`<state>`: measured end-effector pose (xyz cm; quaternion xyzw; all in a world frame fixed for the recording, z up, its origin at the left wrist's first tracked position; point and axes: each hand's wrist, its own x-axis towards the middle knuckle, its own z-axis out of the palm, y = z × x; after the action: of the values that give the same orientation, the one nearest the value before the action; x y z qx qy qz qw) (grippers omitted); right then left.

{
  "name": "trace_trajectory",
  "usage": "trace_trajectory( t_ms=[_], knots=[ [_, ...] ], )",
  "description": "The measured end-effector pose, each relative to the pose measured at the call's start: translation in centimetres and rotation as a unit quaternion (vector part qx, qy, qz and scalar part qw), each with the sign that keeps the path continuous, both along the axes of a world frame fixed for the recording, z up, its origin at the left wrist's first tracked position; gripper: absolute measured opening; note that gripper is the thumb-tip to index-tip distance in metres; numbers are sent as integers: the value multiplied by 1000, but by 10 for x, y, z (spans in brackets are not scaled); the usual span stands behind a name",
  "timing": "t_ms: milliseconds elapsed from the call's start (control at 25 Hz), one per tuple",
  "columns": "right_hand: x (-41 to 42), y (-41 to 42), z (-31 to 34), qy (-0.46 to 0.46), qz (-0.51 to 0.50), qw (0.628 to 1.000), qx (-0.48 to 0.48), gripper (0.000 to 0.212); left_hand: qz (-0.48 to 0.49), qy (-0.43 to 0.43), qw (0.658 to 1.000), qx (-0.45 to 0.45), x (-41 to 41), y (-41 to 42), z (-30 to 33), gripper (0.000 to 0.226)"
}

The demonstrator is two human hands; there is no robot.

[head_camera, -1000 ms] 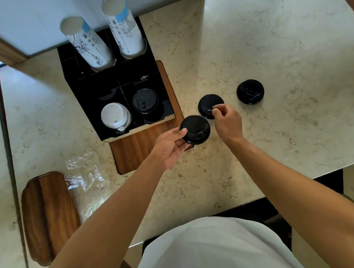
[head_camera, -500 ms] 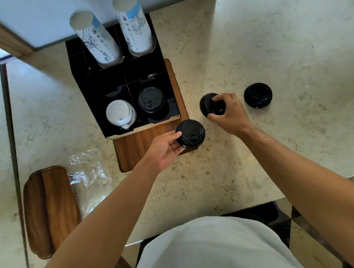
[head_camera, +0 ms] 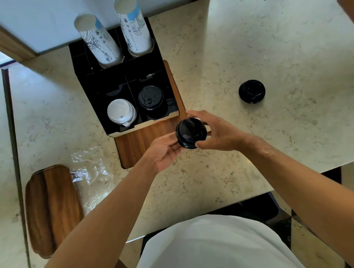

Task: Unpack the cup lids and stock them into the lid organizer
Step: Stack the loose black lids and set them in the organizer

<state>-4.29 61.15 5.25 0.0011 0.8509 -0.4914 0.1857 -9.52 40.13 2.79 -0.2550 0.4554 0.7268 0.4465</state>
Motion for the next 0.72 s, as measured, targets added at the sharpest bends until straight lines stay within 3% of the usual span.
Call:
trace_trajectory(
  t_ms=[280, 440, 600, 720],
  knots=[
    [18, -12, -6, 18, -37, 999, -11, 91, 20, -29, 999, 22, 11, -15, -1, 28],
    [24, -14, -11, 40, -49, 998, -14, 90, 20, -37, 998, 35, 10, -15, 1, 50],
    [30, -13, -15, 52, -68, 996, -25, 89, -24, -2, 1000, 11, 10, -6, 4, 26],
    [34, -11, -20, -9, -133, 986, -98, 88, -22, 8, 1000, 3, 9, 3, 5, 25]
  ],
)
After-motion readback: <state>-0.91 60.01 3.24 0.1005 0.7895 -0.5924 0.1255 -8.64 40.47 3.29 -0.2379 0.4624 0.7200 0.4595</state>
